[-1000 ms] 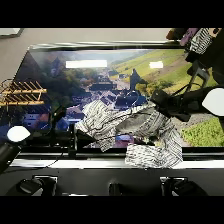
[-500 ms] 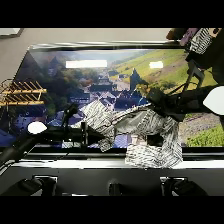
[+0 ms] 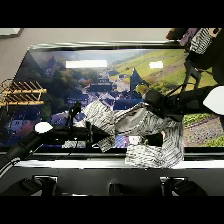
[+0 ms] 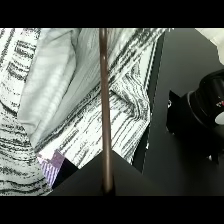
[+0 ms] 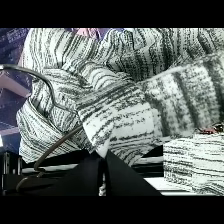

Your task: Fold the clothes and pants, and hang the long-sleeved shirts on hangers.

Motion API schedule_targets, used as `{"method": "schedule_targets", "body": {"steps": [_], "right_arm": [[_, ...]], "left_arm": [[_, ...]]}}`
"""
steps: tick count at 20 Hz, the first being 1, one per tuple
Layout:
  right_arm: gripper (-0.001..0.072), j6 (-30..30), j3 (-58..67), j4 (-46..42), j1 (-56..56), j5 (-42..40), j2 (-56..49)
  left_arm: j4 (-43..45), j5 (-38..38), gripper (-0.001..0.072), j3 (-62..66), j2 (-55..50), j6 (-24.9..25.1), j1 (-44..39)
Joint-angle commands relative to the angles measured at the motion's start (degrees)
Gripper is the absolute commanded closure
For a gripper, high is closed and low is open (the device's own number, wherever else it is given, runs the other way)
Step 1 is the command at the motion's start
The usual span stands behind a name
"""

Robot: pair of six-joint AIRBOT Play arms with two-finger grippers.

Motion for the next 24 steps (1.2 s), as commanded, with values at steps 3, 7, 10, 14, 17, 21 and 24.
{"method": "schedule_targets", "body": {"steps": [3,7,10,14,17,21,24], "right_arm": [[0.0342,-4.35,0.0,0.09,0.04,-1.77,0.04],[0.0159,-6.6,3.08,-6.43,-0.02,-3.37,2.03],[0.0159,-6.73,9.05,-11.93,-8.41,1.79,2.12],[0.017,-44.04,9.42,5.27,-29.38,10.27,-1.49],[0.015,-79.65,9.42,8.61,-28.74,12.22,-5.05],[0.015,-99.56,9.42,14.75,-20.81,11.23,-11.34],[0.015,-103.14,9.42,14.71,-15.72,12.24,-16.35]], "left_arm": [[-1.49,0.5,0.069,0.04,-0.13,0.44,-0.11],[-1.64,0.52,0.069,0.04,-0.13,0.44,-0.11],[-1.64,0.52,0.069,0.04,-0.13,0.44,-0.11],[-1.62,0.52,0.069,0.04,-0.13,0.42,-0.11],[-1.62,0.52,0.069,0.04,-0.13,0.42,-0.11],[-1.6,0.52,0.069,0.04,-0.13,0.39,-0.11],[-1.6,0.52,0.069,0.04,-0.13,0.39,-0.11]]}}
